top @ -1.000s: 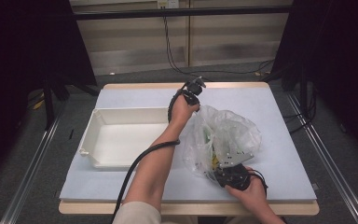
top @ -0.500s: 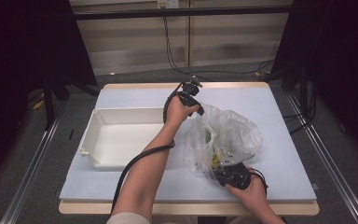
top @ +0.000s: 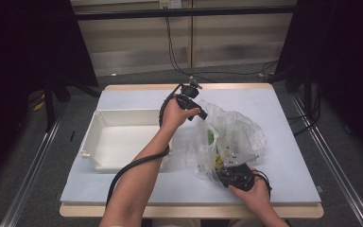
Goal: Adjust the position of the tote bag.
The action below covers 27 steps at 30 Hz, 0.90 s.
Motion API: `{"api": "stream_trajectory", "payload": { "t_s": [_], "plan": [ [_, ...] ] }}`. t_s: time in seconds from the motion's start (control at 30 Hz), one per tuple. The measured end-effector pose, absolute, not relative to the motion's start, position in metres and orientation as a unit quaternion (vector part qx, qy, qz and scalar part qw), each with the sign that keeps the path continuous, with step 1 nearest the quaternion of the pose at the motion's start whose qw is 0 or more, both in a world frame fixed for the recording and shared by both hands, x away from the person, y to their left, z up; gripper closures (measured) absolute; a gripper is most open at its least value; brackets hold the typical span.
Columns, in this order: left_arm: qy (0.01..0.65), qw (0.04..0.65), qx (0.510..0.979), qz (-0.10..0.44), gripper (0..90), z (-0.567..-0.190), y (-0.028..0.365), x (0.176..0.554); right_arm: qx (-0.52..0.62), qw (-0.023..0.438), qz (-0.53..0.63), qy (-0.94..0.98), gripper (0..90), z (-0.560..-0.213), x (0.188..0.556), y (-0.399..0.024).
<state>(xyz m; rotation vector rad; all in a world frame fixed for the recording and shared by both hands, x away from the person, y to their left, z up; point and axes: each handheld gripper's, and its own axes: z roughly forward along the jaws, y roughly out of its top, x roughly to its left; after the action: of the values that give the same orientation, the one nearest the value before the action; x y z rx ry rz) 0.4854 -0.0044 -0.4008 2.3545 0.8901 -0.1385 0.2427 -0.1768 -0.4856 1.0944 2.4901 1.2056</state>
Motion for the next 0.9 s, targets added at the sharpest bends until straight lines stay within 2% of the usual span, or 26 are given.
{"api": "stream_trajectory", "payload": {
  "t_s": [0.13, 0.3, 0.43, 0.5, 0.57, 0.63, 0.9],
  "plan": [
    [0.324, 0.301, 0.895, -0.054, 43.8, -0.397, -0.007, 0.477, 0.368, 0.086, 0.405, 0.833, 89.0, -0.485, 0.243, -0.176],
    [0.316, 0.284, 0.904, -0.052, 43.5, -0.402, -0.012, 0.471, 0.369, 0.087, 0.405, 0.832, 88.8, -0.484, 0.244, -0.175],
    [0.329, 0.268, 0.904, -0.048, 60.1, -0.409, -0.014, 0.472, 0.368, 0.086, 0.408, 0.831, 88.8, -0.484, 0.244, -0.175],
    [0.335, 0.264, 0.904, -0.041, 63.4, -0.412, -0.016, 0.473, 0.369, 0.086, 0.411, 0.829, 88.6, -0.483, 0.245, -0.175],
    [0.329, 0.255, 0.908, -0.037, 78.3, -0.414, -0.016, 0.475, 0.369, 0.084, 0.414, 0.828, 88.7, -0.483, 0.245, -0.175],
    [0.332, 0.25, 0.909, -0.025, 88.5, -0.416, -0.017, 0.477, 0.369, 0.087, 0.414, 0.828, 88.8, -0.482, 0.245, -0.175],
    [0.34, 0.217, 0.915, 0.005, 90.0, -0.417, -0.008, 0.483, 0.372, 0.082, 0.408, 0.829, 90.0, -0.483, 0.244, -0.18]
  ]
}}
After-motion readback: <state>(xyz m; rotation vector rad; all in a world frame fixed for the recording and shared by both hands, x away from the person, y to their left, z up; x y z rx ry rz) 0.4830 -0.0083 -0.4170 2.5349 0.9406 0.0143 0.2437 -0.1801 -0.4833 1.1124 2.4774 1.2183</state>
